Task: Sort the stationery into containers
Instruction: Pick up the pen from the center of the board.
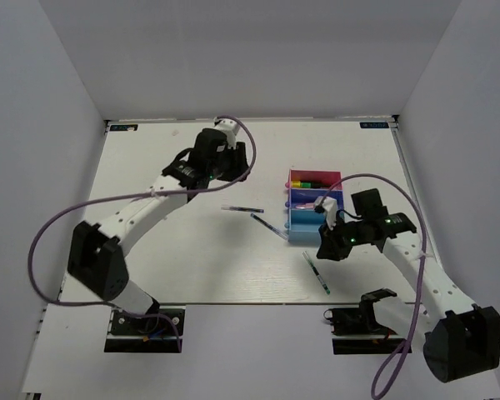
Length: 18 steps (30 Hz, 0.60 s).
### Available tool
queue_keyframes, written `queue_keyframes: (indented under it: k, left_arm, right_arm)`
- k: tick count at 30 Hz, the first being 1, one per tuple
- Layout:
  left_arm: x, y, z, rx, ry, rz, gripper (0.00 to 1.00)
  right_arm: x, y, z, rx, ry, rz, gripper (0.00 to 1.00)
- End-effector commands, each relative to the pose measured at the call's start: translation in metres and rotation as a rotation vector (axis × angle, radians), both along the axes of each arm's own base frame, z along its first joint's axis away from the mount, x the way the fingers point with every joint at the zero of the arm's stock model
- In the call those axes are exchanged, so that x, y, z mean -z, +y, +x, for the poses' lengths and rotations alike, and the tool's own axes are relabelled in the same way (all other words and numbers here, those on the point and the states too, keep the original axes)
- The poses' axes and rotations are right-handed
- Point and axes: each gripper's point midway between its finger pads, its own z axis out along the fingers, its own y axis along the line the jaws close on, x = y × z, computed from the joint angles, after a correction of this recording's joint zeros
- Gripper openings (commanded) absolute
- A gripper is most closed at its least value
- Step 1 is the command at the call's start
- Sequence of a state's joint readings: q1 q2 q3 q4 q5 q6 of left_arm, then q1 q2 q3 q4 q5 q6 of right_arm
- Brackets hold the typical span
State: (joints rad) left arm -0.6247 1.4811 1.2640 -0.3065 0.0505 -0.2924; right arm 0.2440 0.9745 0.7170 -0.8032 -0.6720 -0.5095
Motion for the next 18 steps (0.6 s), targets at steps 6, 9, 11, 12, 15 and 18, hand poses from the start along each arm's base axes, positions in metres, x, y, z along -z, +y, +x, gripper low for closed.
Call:
queue_keyframes:
  k: [6, 9, 11, 12, 15, 18]
  left_arm:
    - [0.111, 0.043, 0.009, -0.439, 0.434, 0.166, 0.70]
    - [0.126, 0.045, 0.005, -0.477, 0.514, 0.097, 0.70]
    - [0.125, 0.044, 0.009, -0.476, 0.530, 0.024, 0.71]
    - [0.133, 0.049, 0.005, -0.489, 0.558, 0.013, 0.71]
    - [0.136, 0.053, 0.002, -0.492, 0.563, 0.017, 0.71]
    - [0.141, 0.054, -0.001, -0.488, 0.579, 0.005, 0.71]
  right_arm:
    - [0.057, -0.015, -0.013, 0.019, 0.020, -0.386, 0.31]
    - [0.075, -0.026, -0.007, 0.040, -0.017, -0.492, 0.34]
    - [0.084, -0.021, -0.010, 0.018, -0.009, -0.514, 0.36]
    - [0.086, -0.023, -0.008, 0.029, -0.019, -0.532, 0.37]
    - [0.091, -0.020, -0.004, 0.027, -0.045, -0.567, 0.39]
    - [0.092, -0.013, -0.005, 0.020, -0.044, -0.564, 0.42]
